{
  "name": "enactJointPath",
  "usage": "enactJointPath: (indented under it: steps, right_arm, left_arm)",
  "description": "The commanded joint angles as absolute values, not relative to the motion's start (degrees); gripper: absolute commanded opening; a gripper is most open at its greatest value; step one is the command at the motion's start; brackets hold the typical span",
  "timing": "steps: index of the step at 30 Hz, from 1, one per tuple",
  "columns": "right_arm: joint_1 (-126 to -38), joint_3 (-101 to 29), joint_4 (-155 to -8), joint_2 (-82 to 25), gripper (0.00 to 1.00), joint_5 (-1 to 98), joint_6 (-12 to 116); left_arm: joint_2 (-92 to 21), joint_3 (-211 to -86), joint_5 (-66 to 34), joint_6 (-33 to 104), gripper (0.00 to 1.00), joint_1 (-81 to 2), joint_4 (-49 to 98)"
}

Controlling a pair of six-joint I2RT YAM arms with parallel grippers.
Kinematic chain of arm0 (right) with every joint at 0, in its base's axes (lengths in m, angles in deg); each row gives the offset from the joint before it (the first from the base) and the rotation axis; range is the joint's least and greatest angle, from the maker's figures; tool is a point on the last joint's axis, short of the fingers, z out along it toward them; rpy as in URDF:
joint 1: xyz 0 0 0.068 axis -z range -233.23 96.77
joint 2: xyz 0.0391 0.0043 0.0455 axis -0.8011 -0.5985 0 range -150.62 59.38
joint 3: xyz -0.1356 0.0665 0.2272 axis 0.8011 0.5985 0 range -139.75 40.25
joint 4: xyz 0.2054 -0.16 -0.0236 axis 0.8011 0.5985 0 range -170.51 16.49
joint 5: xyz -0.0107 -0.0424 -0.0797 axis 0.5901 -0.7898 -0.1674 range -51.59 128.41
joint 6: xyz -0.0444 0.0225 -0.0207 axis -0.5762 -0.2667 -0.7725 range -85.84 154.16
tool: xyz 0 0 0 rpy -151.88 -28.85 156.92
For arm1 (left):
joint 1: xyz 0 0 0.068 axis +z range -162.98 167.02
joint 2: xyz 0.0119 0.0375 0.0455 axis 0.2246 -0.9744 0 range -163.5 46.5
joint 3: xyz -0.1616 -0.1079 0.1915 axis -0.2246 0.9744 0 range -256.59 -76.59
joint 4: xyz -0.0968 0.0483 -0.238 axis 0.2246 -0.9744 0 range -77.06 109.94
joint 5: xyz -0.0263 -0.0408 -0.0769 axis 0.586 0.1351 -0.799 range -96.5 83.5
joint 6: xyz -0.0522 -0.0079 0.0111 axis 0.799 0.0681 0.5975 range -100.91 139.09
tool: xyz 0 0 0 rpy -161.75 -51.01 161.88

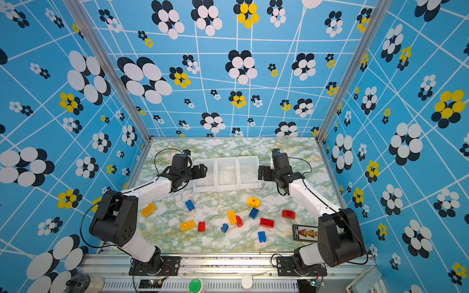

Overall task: Sort the legos into containers by color
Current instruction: 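Lower the right gripper to a red brick while the left gripper rises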

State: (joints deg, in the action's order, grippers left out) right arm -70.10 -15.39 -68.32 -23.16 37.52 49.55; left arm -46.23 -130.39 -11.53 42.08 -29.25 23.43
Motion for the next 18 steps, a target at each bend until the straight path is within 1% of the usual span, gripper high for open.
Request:
enactJointPath:
  steps: [1, 7, 9, 12, 15, 18]
  right_arm:
    - [-70.52, -17.11, -63.54, -21.57, 0.99, 38.31, 50.93]
    - [-69.78, -14.89, -53.68, -15.43, 0.99, 36.3, 57.34]
    - [-69.04, -15.08, -47.81, -14.01, 0.99, 35.88, 59.9]
    - [-67.3, -15.18, -40.28, -12.51, 0.99, 35.98, 66.03]
    - [-65.47, -14.22, -35.82, -10.4, 0.99, 37.61, 72.57]
    - [-64.23, -13.76, -31.58, -9.1, 0.99, 37.71, 78.88]
  left_arm:
    - [-41.3, -130.49, -8.46, 40.53, 0.93, -29.54, 21.25]
    - [-34.25, -128.92, -4.7, 39.0, 0.95, -29.72, 18.74]
    - [-31.9, -128.22, -3.66, 38.87, 0.96, -30.1, 17.6]
    - [-29.35, -128.08, -2.99, 38.79, 0.97, -30.81, 15.19]
    - [-27.51, -128.18, -3.23, 39.17, 0.99, -31.32, 13.73]
    - [-26.17, -127.87, -3.87, 39.17, 0.99, -31.6, 13.35]
